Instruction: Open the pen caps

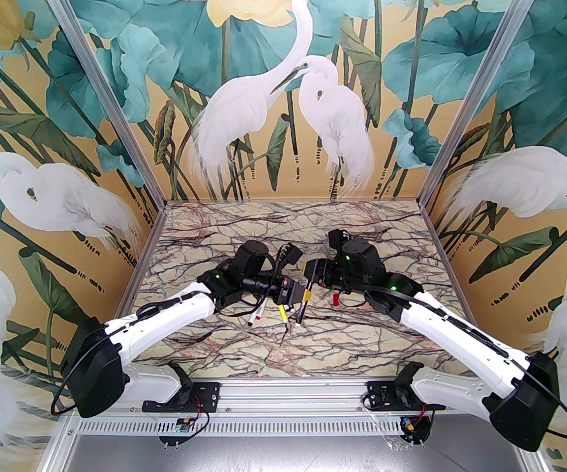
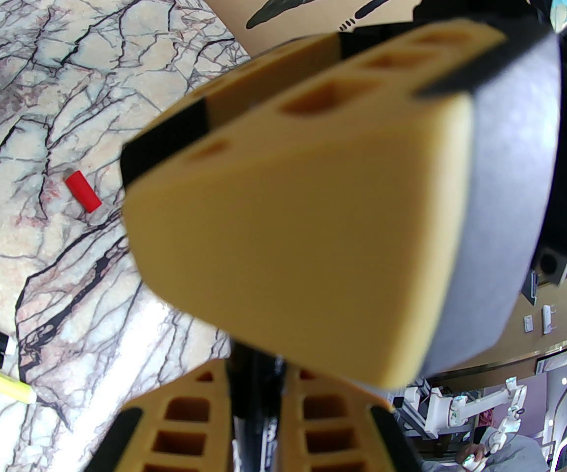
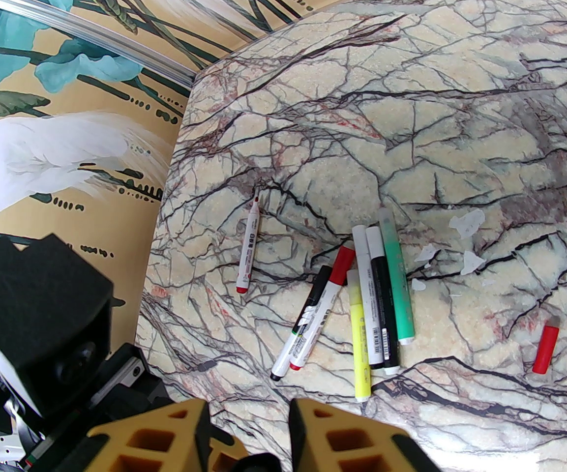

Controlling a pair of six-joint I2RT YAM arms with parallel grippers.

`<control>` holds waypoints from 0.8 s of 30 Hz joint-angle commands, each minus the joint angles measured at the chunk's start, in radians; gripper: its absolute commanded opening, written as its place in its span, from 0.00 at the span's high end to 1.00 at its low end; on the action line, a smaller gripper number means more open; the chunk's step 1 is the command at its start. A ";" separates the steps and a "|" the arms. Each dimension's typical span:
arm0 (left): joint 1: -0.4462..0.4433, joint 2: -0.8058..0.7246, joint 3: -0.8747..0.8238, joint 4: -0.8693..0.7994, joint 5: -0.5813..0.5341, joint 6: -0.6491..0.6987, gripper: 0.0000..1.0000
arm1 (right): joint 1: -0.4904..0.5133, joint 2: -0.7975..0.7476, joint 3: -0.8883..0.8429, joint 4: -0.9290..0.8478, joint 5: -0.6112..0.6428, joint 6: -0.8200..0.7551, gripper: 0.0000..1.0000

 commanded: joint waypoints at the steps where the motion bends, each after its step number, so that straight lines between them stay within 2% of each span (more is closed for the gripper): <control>1: -0.006 0.004 0.020 0.022 0.021 -0.001 0.84 | 0.007 0.011 -0.009 0.026 -0.022 0.005 0.67; 24: -0.006 -0.015 0.005 0.032 -0.005 -0.007 0.84 | 0.007 0.029 -0.019 0.031 -0.045 0.020 0.70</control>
